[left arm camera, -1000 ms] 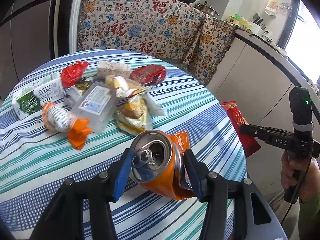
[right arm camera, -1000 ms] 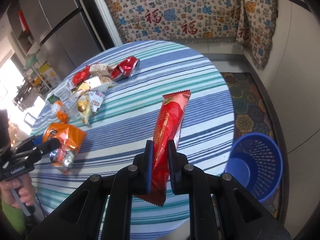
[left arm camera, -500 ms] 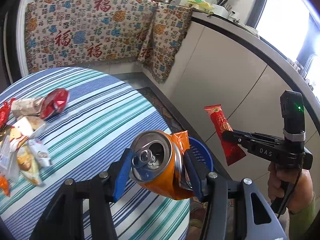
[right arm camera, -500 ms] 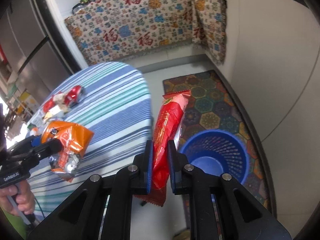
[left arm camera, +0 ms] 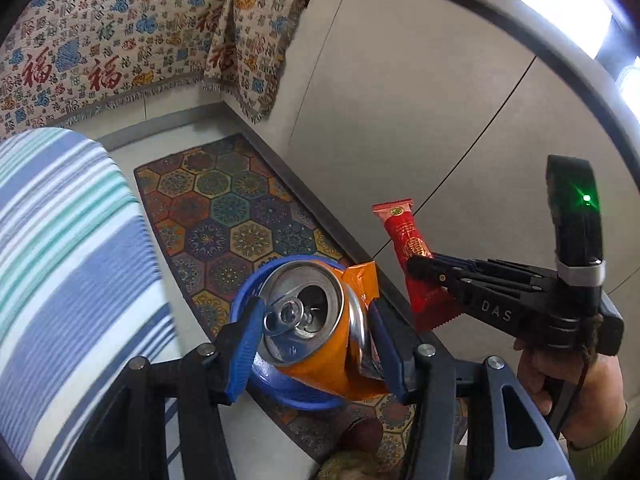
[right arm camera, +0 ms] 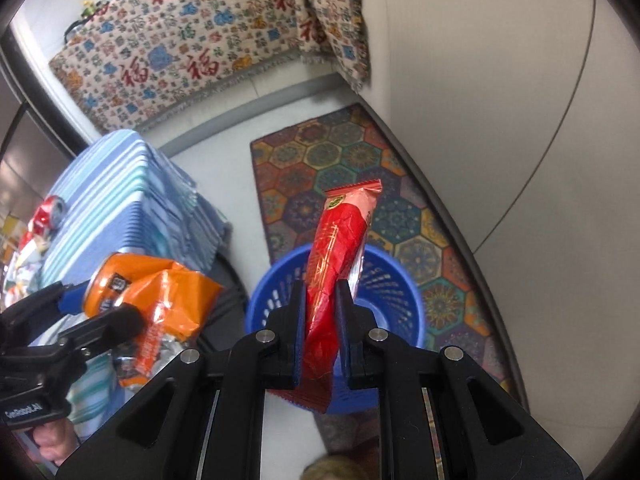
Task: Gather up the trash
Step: 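Carry the can and red wrapper to the blue basket and release both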
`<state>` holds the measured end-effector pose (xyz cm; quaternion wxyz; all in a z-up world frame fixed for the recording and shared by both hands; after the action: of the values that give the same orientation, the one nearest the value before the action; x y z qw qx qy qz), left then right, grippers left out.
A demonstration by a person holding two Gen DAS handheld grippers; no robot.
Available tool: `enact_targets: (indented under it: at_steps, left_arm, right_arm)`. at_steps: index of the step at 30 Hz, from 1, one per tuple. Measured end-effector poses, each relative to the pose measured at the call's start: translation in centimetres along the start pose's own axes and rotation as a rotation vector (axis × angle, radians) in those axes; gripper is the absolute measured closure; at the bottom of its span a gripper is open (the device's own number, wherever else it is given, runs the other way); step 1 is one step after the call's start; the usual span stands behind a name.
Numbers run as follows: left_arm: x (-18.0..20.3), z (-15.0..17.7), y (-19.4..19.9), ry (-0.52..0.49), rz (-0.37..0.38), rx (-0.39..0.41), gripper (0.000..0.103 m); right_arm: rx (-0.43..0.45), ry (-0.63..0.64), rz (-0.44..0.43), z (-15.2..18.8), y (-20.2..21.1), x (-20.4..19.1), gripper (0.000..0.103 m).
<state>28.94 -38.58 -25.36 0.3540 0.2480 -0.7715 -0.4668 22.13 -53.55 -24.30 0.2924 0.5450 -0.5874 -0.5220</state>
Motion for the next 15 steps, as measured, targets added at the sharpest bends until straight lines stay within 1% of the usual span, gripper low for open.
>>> enact_targets:
  at_steps: [4,8,11,13,14,15]
  left_arm:
    - [0.1,-1.2,-3.3,0.004,-0.002,-0.036,0.048]
    - [-0.1,-1.9,-5.7,0.003,-0.012,-0.063,0.046]
    - [-0.2,-2.3,-7.1,0.011,-0.011,-0.071,0.043]
    - [-0.2,-2.7,-8.2,0.008,-0.007,-0.081,0.036]
    - [-0.2,-2.6,-8.6,0.007,-0.001,-0.088,0.035]
    - [-0.3,-2.8,-9.3,0.009,0.008,-0.102,0.031]
  right_arm:
    - [-0.015,-0.016,-0.027,-0.2,-1.5,1.6,0.089]
    - [-0.028,-0.044,-0.033,-0.3,-2.6,2.6,0.088]
    - [-0.028,-0.073,-0.051,-0.4,-3.2,3.3,0.086]
    - [-0.026,-0.085,-0.064,-0.5,-3.4,3.7,0.084]
    - [-0.02,-0.091,-0.07,-0.6,-3.4,3.8,0.084]
    - [-0.016,-0.098,-0.074,-0.6,-3.4,3.9,0.076]
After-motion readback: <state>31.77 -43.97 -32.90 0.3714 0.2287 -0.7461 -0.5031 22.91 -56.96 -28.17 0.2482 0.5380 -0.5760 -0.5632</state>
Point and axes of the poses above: each gripper's, at about its wrist camera, not at the fingertips, and y roughly against the way its jaws point, x to its right, z to its underside, the point moved 5 cm from there along -y, roughly the way its jaws point, and after that the axes turned 15 degrees about -x, right-handed, at the moved point
